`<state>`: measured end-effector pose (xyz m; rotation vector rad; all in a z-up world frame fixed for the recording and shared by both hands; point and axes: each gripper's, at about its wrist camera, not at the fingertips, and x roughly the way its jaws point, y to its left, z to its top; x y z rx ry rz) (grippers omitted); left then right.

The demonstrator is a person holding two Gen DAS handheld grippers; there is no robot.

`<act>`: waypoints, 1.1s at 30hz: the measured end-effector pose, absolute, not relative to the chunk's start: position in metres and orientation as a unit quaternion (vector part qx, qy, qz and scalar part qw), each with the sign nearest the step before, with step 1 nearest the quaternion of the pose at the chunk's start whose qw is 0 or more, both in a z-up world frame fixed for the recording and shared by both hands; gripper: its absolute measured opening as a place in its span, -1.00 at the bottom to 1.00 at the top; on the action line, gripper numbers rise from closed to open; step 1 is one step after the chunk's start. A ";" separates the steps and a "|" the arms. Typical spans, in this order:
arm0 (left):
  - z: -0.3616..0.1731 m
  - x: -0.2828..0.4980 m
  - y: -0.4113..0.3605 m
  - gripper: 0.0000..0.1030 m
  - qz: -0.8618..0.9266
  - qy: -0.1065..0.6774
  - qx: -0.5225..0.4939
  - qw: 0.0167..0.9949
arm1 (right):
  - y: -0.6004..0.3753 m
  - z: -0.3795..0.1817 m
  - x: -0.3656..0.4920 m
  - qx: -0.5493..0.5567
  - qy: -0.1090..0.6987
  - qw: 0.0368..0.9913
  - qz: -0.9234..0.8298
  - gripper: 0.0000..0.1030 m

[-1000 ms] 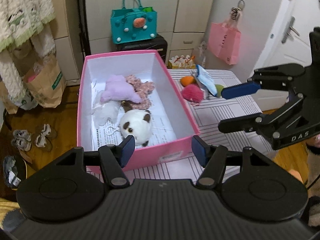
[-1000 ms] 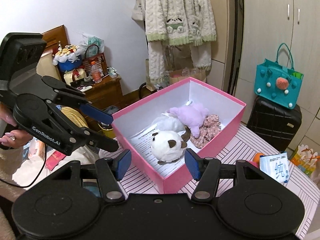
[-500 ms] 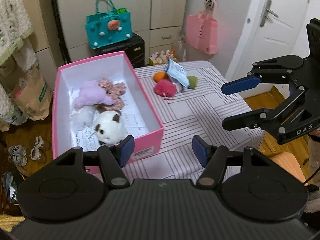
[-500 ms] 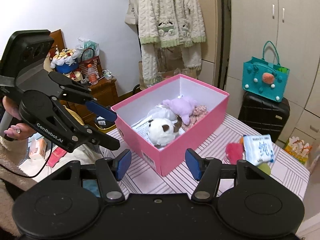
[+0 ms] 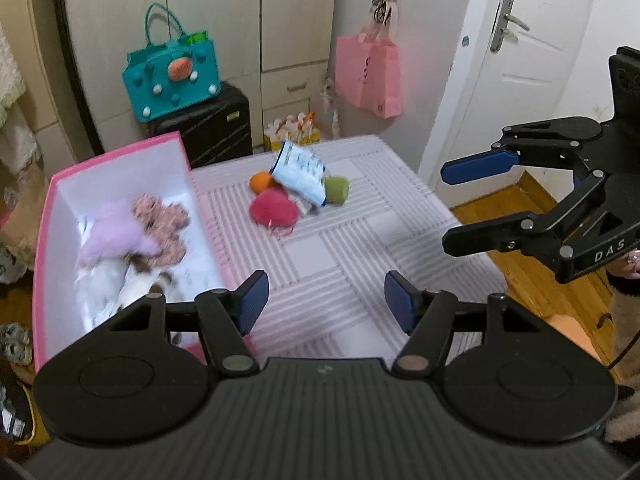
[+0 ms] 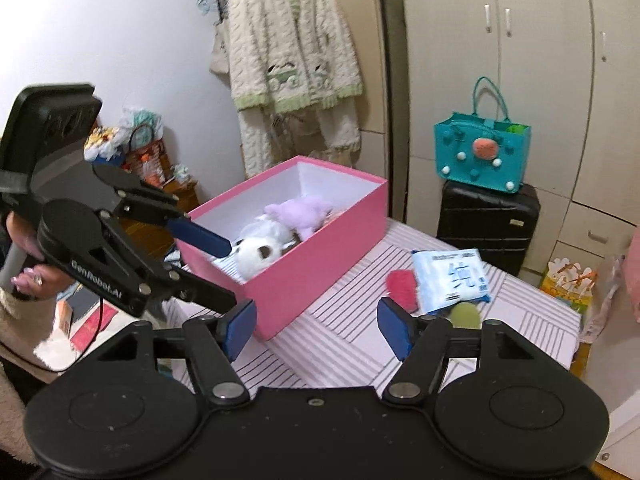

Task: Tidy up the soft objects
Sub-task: 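Move both grippers to the blue-and-white wipes pack on the table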

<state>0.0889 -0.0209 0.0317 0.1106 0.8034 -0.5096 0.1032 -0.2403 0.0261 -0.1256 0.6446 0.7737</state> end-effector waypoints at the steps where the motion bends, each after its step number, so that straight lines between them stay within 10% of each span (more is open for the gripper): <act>1: 0.030 0.092 -0.026 0.23 -0.244 0.380 0.053 0.890 | -0.245 0.025 0.107 -0.060 0.302 0.878 0.367 0.40; 19: -0.020 0.165 -0.077 0.20 -0.173 0.327 -0.011 0.929 | -0.297 -0.035 0.228 -0.025 0.281 0.898 0.339 0.58; 33: -0.073 0.210 -0.109 0.08 -0.102 0.307 -0.014 0.946 | -0.304 -0.104 0.324 0.049 0.320 0.871 0.369 0.06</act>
